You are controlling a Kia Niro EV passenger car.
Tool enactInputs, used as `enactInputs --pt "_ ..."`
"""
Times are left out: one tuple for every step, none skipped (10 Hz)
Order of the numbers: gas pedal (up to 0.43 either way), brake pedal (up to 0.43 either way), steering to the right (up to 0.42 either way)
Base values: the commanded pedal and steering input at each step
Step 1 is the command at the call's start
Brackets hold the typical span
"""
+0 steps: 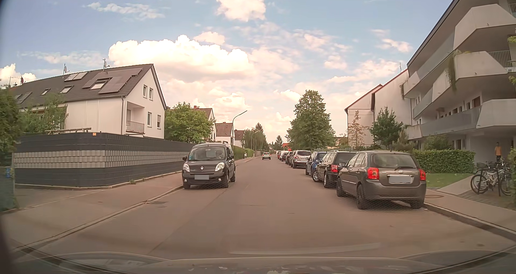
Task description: Follow the waypoints while adhering to traffic rules and regulations
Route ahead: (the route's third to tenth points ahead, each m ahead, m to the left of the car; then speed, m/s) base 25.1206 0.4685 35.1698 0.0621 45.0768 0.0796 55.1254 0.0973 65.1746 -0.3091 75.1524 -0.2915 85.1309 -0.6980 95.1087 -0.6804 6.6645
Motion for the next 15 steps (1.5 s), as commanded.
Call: enactInputs --pt "0.047 0.018 -0.001" --pt "0.047 0.018 0.003" --pt "0.047 0.018 0.008" --pt "0.047 0.018 0.009" --pt "0.059 0.018 0.009" --pt "0.059 0.018 0.009" --pt "0.059 0.018 0.01" --pt "0.059 0.018 0.008" --pt "0.059 0.018 0.003" --pt "0.059 0.012 -0.005" --pt "0.059 0.018 -0.01" --pt "0.059 0.018 -0.01" --pt "0.059 0.018 -0.012" --pt "0.059 0.018 -0.015" --pt "0.059 0.018 -0.02"
